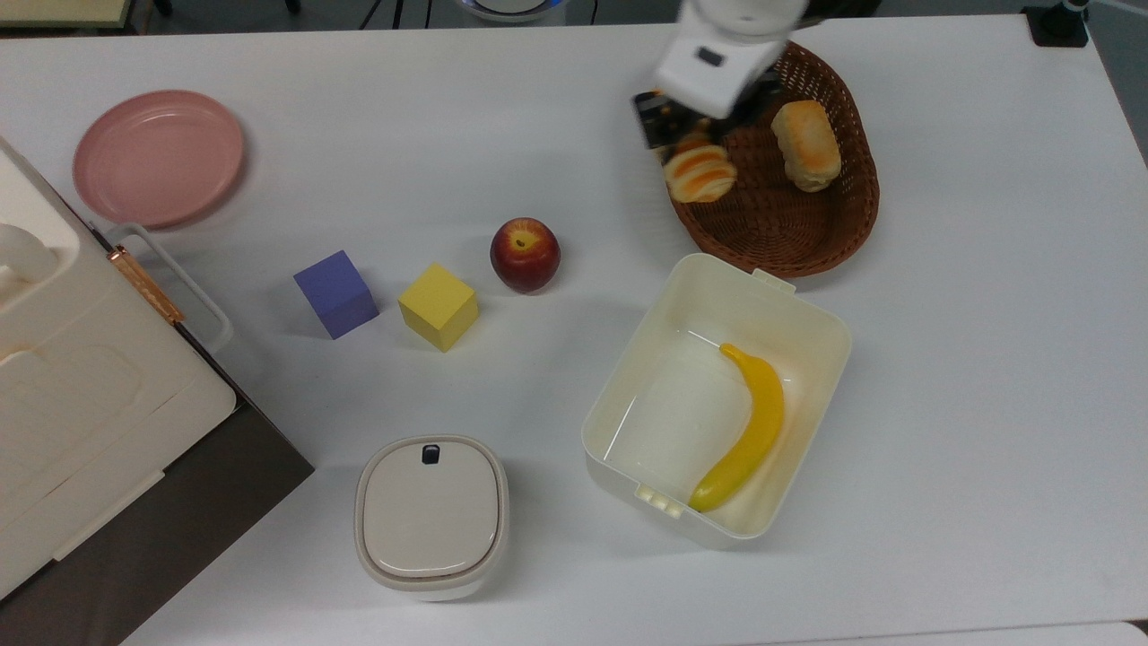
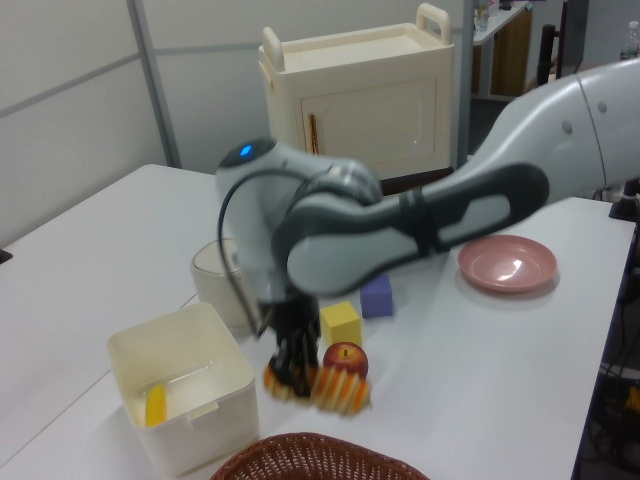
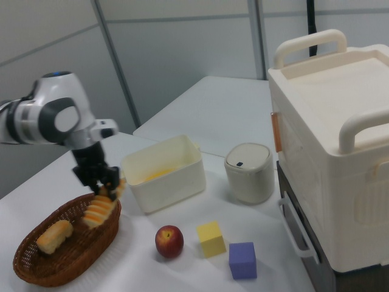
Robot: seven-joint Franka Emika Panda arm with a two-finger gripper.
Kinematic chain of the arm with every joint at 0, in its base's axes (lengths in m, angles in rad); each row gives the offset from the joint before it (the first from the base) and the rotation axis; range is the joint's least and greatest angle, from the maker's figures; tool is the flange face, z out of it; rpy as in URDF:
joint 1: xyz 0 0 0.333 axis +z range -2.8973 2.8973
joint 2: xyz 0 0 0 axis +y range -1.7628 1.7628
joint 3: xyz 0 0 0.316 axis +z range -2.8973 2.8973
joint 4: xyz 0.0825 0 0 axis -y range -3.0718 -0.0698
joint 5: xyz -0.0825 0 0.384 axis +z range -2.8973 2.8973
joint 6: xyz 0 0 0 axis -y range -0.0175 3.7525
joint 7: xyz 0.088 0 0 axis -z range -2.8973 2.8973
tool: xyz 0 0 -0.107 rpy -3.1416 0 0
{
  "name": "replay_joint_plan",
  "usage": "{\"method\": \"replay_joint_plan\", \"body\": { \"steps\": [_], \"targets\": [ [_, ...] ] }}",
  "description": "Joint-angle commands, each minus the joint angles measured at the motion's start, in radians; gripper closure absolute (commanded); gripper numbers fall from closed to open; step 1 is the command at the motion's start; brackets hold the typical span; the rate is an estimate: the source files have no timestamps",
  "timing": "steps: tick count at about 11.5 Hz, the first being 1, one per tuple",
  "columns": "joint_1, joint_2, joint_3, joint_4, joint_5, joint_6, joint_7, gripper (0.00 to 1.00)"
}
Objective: Put the bread on the table
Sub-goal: 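Lift the ridged roll out of the basket toward the apple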
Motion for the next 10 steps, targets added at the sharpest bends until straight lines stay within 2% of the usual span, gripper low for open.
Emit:
{"method": "replay_joint_plan", "body": {
  "steps": [1, 2, 3, 4, 7, 10],
  "targets": [
    [-0.138, -0.037, -0.006, -0.011, -0.023, -0.024, -0.145, 0.49],
    [-0.189, -0.039, -0.006, -0.011, -0.028, -0.024, -0.179, 0.45],
    [-0.222, -0.039, -0.006, -0.010, -0.028, -0.024, -0.199, 0.32],
    [-0.249, -0.039, -0.006, -0.010, -0.031, -0.022, -0.198, 0.00],
    [-0.325, -0.048, -0.006, 0.028, -0.032, -0.024, -0.202, 0.00],
    [-0.373, -0.112, -0.007, 0.042, -0.034, -0.026, -0.198, 0.00]
  ]
}}
